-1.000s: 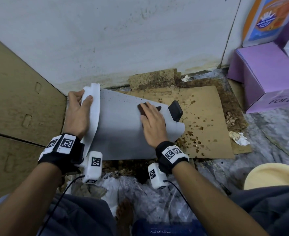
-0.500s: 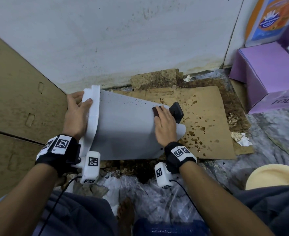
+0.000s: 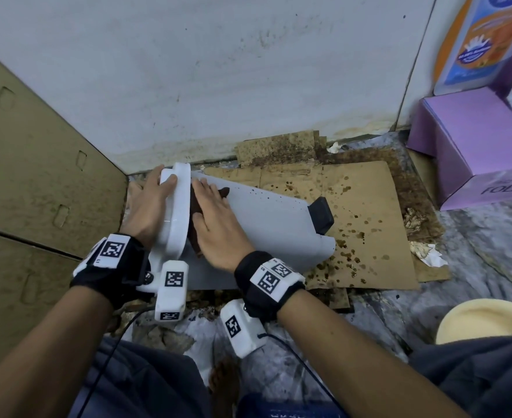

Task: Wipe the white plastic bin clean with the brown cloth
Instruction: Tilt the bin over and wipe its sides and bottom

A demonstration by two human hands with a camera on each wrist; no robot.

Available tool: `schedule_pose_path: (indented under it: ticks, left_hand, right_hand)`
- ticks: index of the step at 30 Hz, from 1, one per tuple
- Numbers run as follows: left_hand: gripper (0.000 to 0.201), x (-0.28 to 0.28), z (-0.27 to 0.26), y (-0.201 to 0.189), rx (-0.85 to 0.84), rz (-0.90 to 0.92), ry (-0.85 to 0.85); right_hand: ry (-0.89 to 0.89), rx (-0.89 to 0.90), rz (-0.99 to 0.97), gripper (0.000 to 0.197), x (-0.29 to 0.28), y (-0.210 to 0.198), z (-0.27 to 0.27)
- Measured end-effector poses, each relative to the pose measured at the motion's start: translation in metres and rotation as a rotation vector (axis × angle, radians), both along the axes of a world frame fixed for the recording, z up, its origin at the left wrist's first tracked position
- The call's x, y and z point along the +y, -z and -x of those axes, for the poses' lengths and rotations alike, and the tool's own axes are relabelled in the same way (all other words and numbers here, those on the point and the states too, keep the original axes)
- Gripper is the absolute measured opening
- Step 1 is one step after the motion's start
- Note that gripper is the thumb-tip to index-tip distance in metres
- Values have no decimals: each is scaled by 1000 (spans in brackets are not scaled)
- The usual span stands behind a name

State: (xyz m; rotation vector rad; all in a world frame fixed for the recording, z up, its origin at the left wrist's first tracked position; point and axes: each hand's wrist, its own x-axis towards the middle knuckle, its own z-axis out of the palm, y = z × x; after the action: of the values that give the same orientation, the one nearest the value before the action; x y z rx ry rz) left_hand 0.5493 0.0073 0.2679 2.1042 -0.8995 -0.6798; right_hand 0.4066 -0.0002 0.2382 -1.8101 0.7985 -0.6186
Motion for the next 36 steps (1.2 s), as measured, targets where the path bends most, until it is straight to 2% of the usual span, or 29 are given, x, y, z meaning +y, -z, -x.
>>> schedule_pose_path:
  ticks: [2, 10, 14, 18, 21, 27, 31, 36]
  left_hand:
    - [49, -3, -1, 0, -25, -3, -17]
    - [51, -4, 11, 1, -116, -12, -26]
    - [65, 0, 12, -1, -85, -17, -32]
    - [59, 6, 6, -2, -87, -10, -3]
    - [72, 13, 2, -2, -90, -9, 79]
    - [72, 17, 3, -1, -104, -20, 97]
    - [58, 18, 3, 0, -88, -8, 72]
    - [56, 23, -1, 4, -62, 26, 55]
  right_hand:
    - [-7, 13, 46, 58, -7, 3, -1]
    - [-5, 186, 73, 59, -51, 6, -9]
    - [16, 193, 104, 58, -35, 9, -9]
    - [-2, 186, 144, 58, -6, 15, -7]
    - [-2, 190, 142, 57, -10, 15, -12]
    - [27, 192, 125, 55, -36, 23, -13]
    - [95, 207, 85, 55, -50, 50, 14]
    - [220, 318, -9, 53, -65, 99, 81]
